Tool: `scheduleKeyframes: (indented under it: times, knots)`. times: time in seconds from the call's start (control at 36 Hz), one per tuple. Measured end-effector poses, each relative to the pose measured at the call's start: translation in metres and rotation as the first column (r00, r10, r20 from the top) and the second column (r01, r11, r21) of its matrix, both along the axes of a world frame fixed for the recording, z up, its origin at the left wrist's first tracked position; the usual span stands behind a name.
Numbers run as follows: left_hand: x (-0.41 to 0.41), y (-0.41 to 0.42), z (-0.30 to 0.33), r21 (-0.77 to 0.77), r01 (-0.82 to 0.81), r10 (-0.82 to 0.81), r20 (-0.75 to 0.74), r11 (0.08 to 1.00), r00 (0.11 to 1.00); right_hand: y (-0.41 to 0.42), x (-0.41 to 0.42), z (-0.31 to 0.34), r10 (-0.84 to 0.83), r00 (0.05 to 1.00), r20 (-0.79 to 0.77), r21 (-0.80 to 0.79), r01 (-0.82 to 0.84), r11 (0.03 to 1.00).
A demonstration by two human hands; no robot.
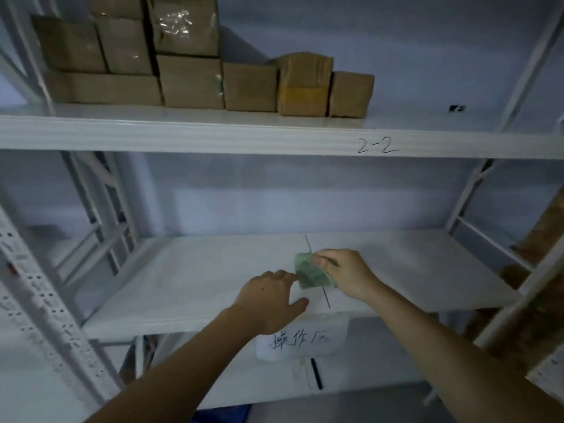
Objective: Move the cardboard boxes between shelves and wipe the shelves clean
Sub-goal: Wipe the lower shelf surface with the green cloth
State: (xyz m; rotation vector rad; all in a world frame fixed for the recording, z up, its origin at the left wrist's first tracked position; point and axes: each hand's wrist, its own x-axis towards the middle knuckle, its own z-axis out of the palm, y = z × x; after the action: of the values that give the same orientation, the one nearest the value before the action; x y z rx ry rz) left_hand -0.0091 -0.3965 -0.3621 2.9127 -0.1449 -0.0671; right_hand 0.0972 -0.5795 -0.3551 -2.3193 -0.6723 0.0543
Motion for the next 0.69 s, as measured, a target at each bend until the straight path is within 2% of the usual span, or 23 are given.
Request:
scheduleKeyframes:
  times: [0.14,0.28,0.39,0.44,0.47,0.5,0.56,0.58,0.61,0.69]
  knots:
    - [-0.008,0.048,-0.032,0.012,-0.100,0.100,-0.062,0.995,0.993,0.056,0.007,-0.048,0.093,0.989,-0.116,-0.104,-0.105,0.989]
    - [-0.003,0.098,-0.060,0.042,-0.187,0.191,-0.147,0.981,0.970,0.117,0.039,-0.083,0.133,0.979,-0.156,-0.172,-0.159,0.972]
    - [0.004,0.131,-0.076,0.049,-0.237,0.242,-0.184,0.970,0.953,0.155,0.067,-0.098,0.092,0.992,-0.089,-0.071,-0.098,0.993]
    - [0.010,0.144,-0.085,0.049,-0.253,0.258,-0.182,0.966,0.949,0.172,0.072,-0.109,0.134,0.990,-0.040,0.013,-0.134,0.991]
    - [0.012,0.149,-0.089,0.049,-0.262,0.267,-0.182,0.964,0.946,0.179,0.074,-0.119,0.199,0.980,-0.030,-0.011,-0.199,0.980]
    - [0.015,0.154,-0.093,0.049,-0.269,0.273,-0.184,0.962,0.944,0.187,0.074,-0.131,0.275,0.961,-0.030,-0.104,-0.276,0.955]
    - [0.022,0.162,-0.105,0.047,-0.271,0.275,-0.195,0.961,0.941,0.199,0.073,-0.160,0.378,0.922,-0.084,-0.371,-0.381,0.847]
    - [0.025,0.166,-0.111,0.045,-0.267,0.271,-0.205,0.963,0.941,0.204,0.072,-0.174,0.393,0.910,-0.131,-0.452,-0.408,0.793]
    - [0.029,0.169,-0.119,0.040,-0.260,0.263,-0.214,0.965,0.941,0.208,0.072,-0.187,0.394,0.901,-0.180,-0.484,-0.430,0.762]
    - [0.045,0.179,-0.145,0.018,-0.225,0.224,-0.182,0.974,0.957,0.219,0.074,-0.209,0.341,0.905,-0.254,-0.506,-0.425,0.751]
